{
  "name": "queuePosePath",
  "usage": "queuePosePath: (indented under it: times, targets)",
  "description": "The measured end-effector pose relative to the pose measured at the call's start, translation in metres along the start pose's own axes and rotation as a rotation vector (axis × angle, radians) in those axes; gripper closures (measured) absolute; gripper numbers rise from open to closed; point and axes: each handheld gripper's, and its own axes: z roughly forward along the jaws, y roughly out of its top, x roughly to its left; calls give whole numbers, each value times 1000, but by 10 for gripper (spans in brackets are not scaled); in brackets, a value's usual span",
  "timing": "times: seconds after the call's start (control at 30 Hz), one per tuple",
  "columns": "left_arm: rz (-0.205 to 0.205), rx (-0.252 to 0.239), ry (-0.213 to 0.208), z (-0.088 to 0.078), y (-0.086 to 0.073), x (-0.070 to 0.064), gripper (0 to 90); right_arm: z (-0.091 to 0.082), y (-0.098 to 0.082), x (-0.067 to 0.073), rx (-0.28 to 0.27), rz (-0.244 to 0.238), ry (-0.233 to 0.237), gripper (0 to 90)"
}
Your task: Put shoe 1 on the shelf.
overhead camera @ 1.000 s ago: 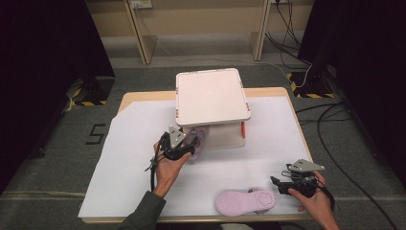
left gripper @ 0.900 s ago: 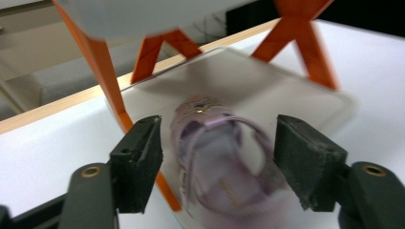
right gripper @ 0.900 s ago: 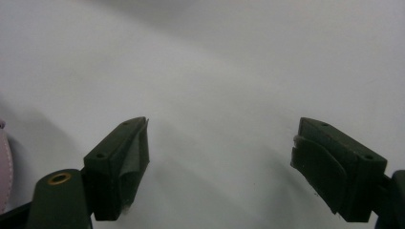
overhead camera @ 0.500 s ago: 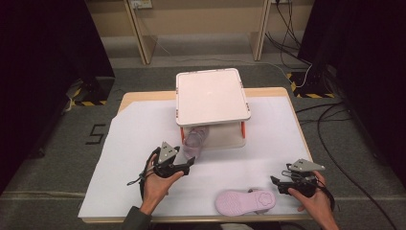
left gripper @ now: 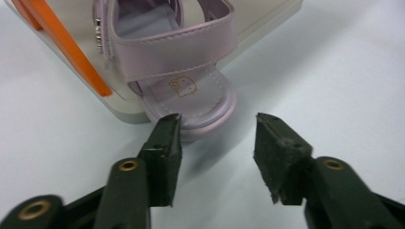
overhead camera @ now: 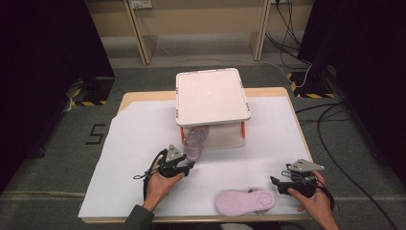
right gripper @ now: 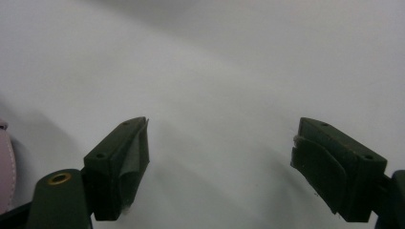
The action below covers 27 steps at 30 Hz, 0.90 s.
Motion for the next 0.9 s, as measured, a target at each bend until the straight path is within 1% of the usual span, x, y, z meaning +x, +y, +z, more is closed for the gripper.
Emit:
queuePosePath:
  times: [0.1, 0.2, 0.23, 0.33, 0.43, 0.47, 0.53, 0.57, 0.6, 0.63, 0.67, 0.7, 0.77, 0.8, 0.9]
  targets:
    - [16, -3, 0, 1, 1, -1, 644, 0, 0, 0, 4, -2, -1, 201]
    - [59, 3, 2, 6, 4, -7, 682, 1, 0, 1, 3, 3, -1, 201]
    - [64, 2, -1, 8, 5, -8, 692, 1, 0, 1, 3, 2, -1, 202]
    - [66, -5, -3, 14, 9, -12, 722, 1, 1, 1, 5, 1, -4, 201]
    - [71, -12, 15, 22, 15, -14, 741, 0, 1, 1, 4, 0, -4, 201]
    - [65, -18, 22, 24, 16, -14, 751, 0, 1, 0, 2, 0, -4, 202]
    - [60, -25, 37, 28, 18, -13, 755, 0, 1, 0, 0, -4, -4, 202]
    - [66, -22, 57, 29, 19, -12, 755, 0, 0, 0, 1, -2, -3, 201]
    - [67, -30, 72, 30, 20, -11, 755, 0, 0, 0, 1, -2, -3, 201]
    - [63, -26, 75, 32, 21, -10, 697, 0, 1, 0, 0, -5, -3, 201]
    - [45, -28, 63, 33, 22, -8, 697, 0, 1, 0, 0, -5, -3, 201]
    - [43, -30, 63, 34, 23, -8, 692, 0, 0, 1, 0, 2, -2, 202]
    - [53, -34, 77, 37, 24, -9, 691, 0, 1, 0, 3, -2, -2, 201]
    - [64, -28, 89, 38, 25, -10, 689, 0, 1, 1, 4, -1, -2, 201]
    - [59, -33, 90, 43, 29, -9, 685, 0, 1, 1, 1, 1, -2, 202]
